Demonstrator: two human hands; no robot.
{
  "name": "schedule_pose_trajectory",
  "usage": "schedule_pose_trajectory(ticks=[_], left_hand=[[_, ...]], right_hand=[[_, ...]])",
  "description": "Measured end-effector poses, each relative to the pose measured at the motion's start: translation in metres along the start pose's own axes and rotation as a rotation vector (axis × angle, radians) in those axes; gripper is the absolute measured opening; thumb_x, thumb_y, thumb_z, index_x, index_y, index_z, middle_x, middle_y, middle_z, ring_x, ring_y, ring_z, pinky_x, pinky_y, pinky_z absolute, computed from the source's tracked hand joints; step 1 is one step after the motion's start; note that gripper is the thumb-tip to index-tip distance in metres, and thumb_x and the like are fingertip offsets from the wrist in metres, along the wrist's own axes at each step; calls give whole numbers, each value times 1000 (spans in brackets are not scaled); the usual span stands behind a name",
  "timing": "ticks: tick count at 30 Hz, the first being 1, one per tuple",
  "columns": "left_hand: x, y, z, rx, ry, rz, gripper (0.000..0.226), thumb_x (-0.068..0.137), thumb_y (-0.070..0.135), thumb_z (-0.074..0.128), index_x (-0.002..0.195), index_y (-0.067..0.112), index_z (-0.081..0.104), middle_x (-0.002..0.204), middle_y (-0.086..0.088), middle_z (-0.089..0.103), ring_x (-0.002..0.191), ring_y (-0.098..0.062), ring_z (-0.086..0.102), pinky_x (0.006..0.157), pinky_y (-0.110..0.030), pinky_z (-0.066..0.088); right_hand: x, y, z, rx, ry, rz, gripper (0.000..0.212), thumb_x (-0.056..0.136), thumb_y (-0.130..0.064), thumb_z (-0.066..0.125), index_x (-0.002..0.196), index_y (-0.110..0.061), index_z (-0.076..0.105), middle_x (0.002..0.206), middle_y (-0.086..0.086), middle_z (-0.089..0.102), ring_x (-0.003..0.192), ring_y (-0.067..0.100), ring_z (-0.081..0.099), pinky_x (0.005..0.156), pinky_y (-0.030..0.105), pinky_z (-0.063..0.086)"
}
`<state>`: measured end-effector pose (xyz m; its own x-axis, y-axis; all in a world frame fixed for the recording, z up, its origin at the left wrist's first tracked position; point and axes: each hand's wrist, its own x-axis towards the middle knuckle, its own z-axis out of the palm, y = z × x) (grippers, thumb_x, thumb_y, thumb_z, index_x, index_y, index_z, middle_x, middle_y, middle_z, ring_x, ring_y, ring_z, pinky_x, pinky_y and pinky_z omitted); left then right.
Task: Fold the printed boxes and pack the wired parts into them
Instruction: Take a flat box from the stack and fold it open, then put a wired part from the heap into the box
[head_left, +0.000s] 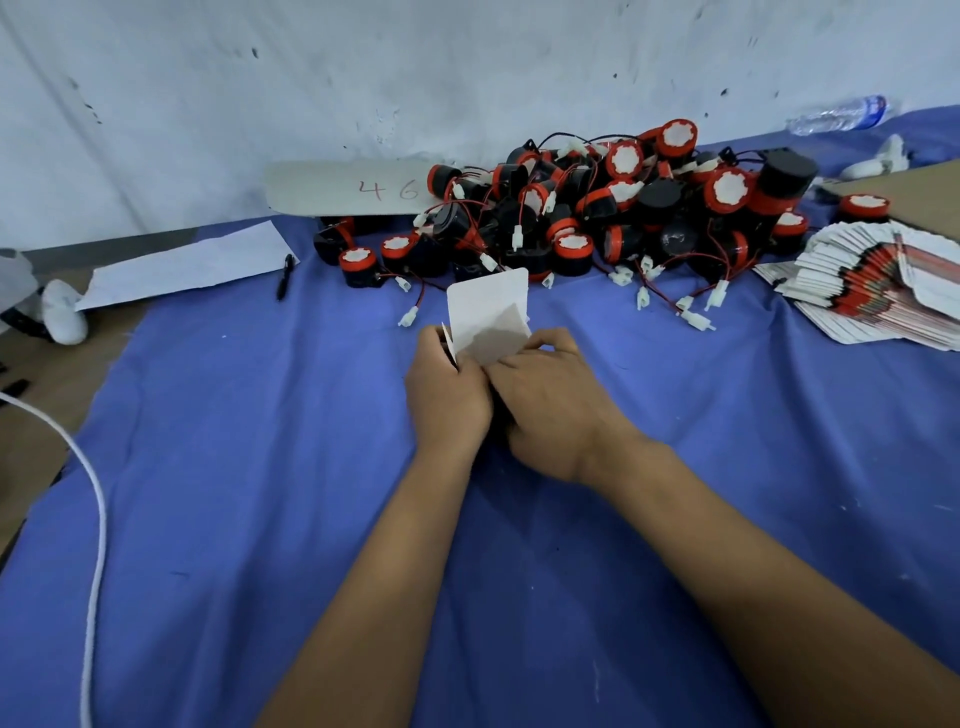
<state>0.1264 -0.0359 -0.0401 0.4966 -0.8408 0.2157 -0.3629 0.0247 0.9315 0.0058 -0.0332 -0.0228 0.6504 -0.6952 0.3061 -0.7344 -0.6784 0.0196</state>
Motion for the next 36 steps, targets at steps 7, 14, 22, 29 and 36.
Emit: schedule_pose_trajectory(ticks=[7, 14, 22, 29, 36], left_hand=[[12, 2, 3, 54, 37, -143, 28, 78, -5, 56, 85, 23, 58, 81, 9, 65, 75, -13, 61, 57, -28, 43], [31, 8, 1, 226, -20, -126, 20, 80, -5, 59, 92, 10, 63, 79, 7, 57, 78, -20, 56, 62, -35, 51], [23, 5, 3, 185, -2, -133, 24, 75, -1, 54, 94, 5, 66, 84, -2, 69, 77, -18, 62, 56, -29, 45], [15, 1, -6, 159, -33, -50, 9, 89, 10, 55, 85, 6, 63, 72, 2, 59, 65, -10, 49, 50, -21, 35], [7, -11, -33, 284, 87, 48, 26, 100, 28, 54, 80, 12, 60, 75, 7, 62, 76, -18, 58, 59, -33, 41]], right_hand=[[-3, 22, 3, 826, 809, 338, 35, 82, -10, 41, 96, -11, 73, 85, -4, 75, 82, 12, 71, 76, 34, 57], [69, 107, 32, 403, 267, 665, 29, 93, -11, 50, 116, -12, 68, 113, 10, 70, 107, 31, 61, 86, 36, 50], [149, 137, 52, 74, -199, 344, 86, 94, -15, 58, 162, -12, 5, 168, 9, 15, 155, 33, 11, 125, 50, 14], [118, 110, 33, -158, -134, 327, 49, 98, -40, 55, 138, -13, 48, 142, 19, 40, 125, 43, 41, 99, 50, 39], [35, 62, 20, 871, 539, 732, 53, 68, -45, 88, 87, -16, 48, 76, -5, 53, 69, 6, 54, 63, 28, 44]])
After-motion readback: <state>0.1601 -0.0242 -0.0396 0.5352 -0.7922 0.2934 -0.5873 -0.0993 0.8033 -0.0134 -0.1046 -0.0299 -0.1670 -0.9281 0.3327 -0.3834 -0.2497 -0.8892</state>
